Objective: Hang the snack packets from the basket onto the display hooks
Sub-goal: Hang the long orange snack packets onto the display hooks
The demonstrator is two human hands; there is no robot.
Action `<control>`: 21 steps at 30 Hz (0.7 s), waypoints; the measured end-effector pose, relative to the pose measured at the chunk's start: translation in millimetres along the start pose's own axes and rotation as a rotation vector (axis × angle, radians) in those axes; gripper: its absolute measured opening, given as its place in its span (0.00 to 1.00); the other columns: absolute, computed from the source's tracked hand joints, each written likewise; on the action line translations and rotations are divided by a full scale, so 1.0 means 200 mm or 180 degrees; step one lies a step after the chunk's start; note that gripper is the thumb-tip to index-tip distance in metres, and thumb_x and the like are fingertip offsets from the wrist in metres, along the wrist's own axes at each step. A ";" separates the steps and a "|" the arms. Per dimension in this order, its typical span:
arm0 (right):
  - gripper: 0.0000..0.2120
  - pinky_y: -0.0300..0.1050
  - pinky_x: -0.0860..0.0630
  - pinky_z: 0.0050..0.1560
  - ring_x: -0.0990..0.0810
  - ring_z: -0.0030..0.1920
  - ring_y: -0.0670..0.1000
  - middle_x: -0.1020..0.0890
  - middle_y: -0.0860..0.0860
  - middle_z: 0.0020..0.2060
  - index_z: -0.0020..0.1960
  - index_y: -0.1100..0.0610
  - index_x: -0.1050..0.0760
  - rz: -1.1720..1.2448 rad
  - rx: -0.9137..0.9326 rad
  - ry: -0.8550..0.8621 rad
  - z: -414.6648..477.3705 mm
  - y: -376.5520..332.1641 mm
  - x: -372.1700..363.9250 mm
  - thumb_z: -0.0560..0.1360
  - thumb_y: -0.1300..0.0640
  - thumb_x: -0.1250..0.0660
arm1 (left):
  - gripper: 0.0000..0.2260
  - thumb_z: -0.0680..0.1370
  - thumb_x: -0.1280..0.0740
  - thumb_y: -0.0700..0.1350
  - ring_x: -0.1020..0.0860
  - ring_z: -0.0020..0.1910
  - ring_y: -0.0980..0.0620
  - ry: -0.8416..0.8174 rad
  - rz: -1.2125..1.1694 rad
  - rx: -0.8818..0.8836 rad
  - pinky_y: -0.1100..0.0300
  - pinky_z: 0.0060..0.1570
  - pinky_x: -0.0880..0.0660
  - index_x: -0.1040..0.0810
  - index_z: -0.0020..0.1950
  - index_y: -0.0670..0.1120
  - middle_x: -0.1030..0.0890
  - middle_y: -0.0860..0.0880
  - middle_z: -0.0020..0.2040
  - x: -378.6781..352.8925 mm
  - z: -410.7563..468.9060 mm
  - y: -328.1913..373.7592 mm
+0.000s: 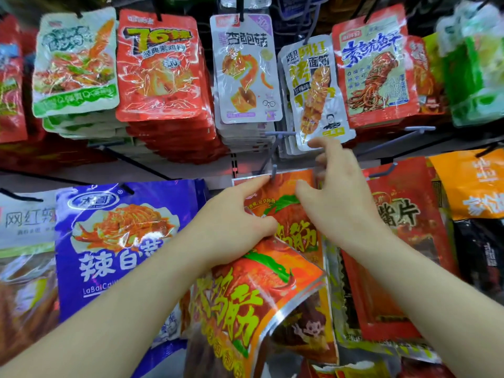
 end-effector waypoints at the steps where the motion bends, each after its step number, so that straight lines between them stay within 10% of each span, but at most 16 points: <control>1: 0.20 0.52 0.26 0.53 0.24 0.52 0.55 0.26 0.52 0.54 0.63 0.52 0.29 -0.0215 0.0520 0.0252 -0.02 -0.05 0.03 0.71 0.59 0.37 | 0.31 0.71 0.29 0.48 0.22 0.36 0.63 -0.0004 -0.0006 0.0022 0.70 0.39 0.26 0.34 0.70 0.67 0.20 0.59 0.44 -0.01 0.01 -0.01; 6: 0.21 0.50 0.28 0.54 0.23 0.52 0.57 0.19 0.53 0.51 0.56 0.57 0.21 -0.0439 0.1428 -0.0511 -0.09 -0.10 -0.13 0.69 0.58 0.46 | 0.29 0.71 0.29 0.47 0.22 0.43 0.62 -0.0036 -0.0072 -0.0034 0.71 0.41 0.28 0.32 0.67 0.69 0.20 0.59 0.48 -0.05 0.04 -0.02; 15: 0.21 0.52 0.27 0.60 0.24 0.62 0.51 0.27 0.51 0.68 0.59 0.50 0.37 0.0857 -0.0122 -0.1898 -0.04 0.13 -0.36 0.72 0.70 0.44 | 0.41 0.66 0.28 0.48 0.24 0.60 0.57 -0.0198 -0.0292 0.0408 0.61 0.59 0.27 0.42 0.77 0.58 0.27 0.55 0.68 -0.18 0.16 -0.16; 18: 0.21 0.48 0.30 0.65 0.28 0.66 0.48 0.29 0.50 0.70 0.61 0.50 0.38 0.0945 -0.0310 -0.2101 -0.01 0.14 -0.41 0.75 0.70 0.45 | 0.40 0.70 0.28 0.45 0.23 0.51 0.59 -0.0165 -0.0318 0.0533 0.66 0.48 0.27 0.43 0.77 0.58 0.26 0.55 0.64 -0.18 0.16 -0.18; 21: 0.19 0.39 0.27 0.48 0.22 0.53 0.45 0.29 0.47 0.69 0.66 0.51 0.37 0.0723 -0.0496 -0.2227 -0.01 0.16 -0.43 0.78 0.66 0.44 | 0.38 0.71 0.28 0.45 0.25 0.44 0.62 -0.0173 -0.0381 0.0689 0.70 0.39 0.29 0.42 0.77 0.58 0.26 0.56 0.56 -0.17 0.15 -0.21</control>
Point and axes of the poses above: each hand's wrist, its own z-axis towards the middle knuckle, its own x-axis out of the back of the hand, y = z × x, the point moved 6 cm from there along z, towards the middle knuckle
